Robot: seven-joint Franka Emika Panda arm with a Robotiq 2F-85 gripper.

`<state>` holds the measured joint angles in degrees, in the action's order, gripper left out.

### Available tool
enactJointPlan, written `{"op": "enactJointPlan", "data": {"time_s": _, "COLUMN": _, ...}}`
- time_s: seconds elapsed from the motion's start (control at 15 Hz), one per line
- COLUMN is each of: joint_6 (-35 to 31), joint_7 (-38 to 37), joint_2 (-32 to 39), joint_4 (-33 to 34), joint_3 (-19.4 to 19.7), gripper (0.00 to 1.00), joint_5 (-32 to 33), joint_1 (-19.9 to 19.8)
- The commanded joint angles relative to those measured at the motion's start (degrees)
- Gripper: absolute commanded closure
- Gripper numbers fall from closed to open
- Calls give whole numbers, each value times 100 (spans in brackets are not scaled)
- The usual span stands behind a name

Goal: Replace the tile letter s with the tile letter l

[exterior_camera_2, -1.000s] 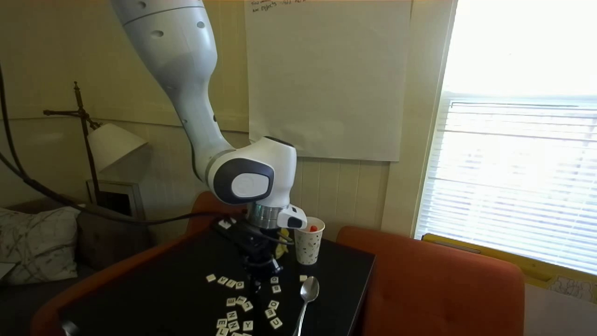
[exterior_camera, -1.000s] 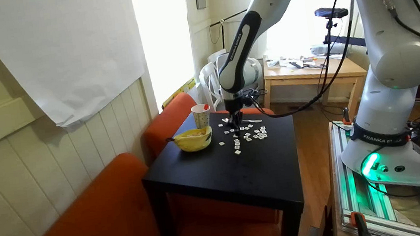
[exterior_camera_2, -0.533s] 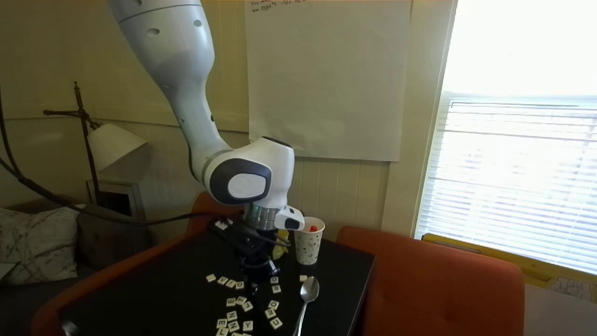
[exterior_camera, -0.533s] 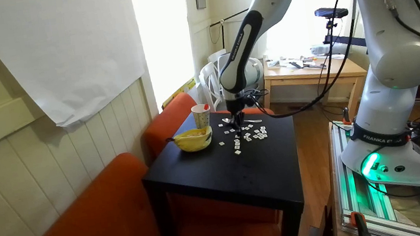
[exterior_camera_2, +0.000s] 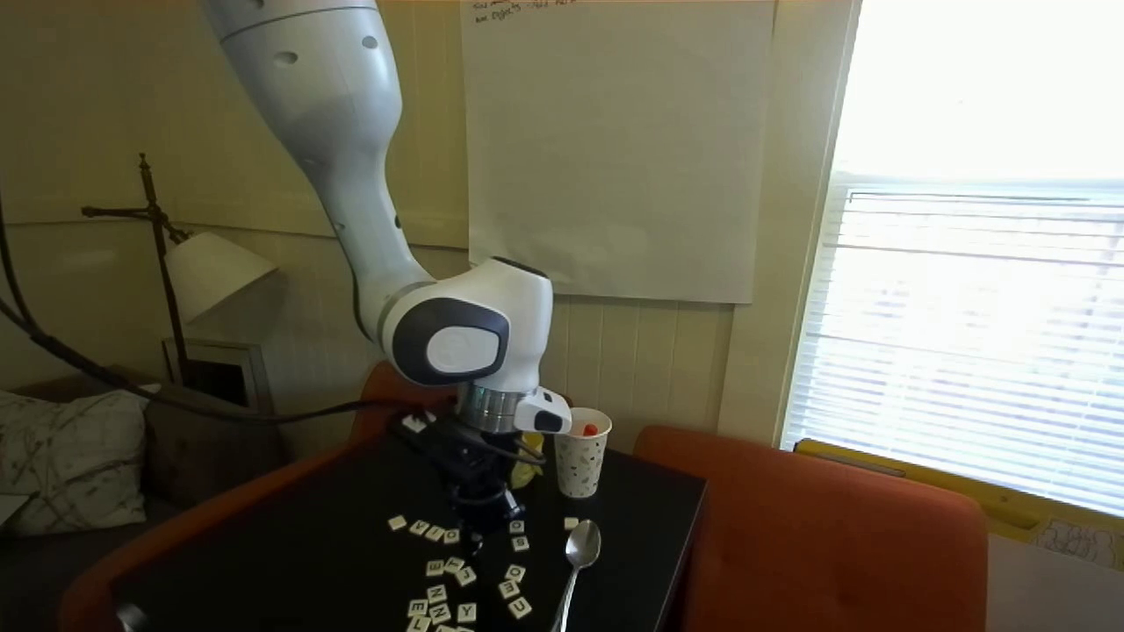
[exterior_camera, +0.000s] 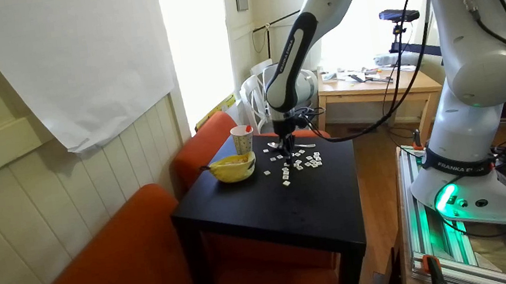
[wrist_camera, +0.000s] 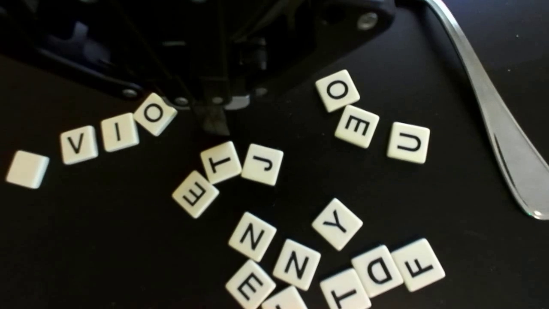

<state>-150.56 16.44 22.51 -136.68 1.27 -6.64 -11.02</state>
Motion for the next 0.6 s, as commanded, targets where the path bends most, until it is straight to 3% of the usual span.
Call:
{"op": "enactJointPlan", "data": {"time_s": 0.0, "joint_6": -199, "joint_7": 8, "joint_2": -253, "joint_4": -346, "joint_3": -48, "gripper": 100, "joint_5": -14, "joint_1": -35}}
{"op": "enactJointPlan", "data": {"time_s": 0.53, "joint_6": -847, "joint_7": 196, "joint_2": -948, "joint_4": -1001, "joint_3": -173, "gripper": 100, "joint_5": -45, "joint_1": -75}}
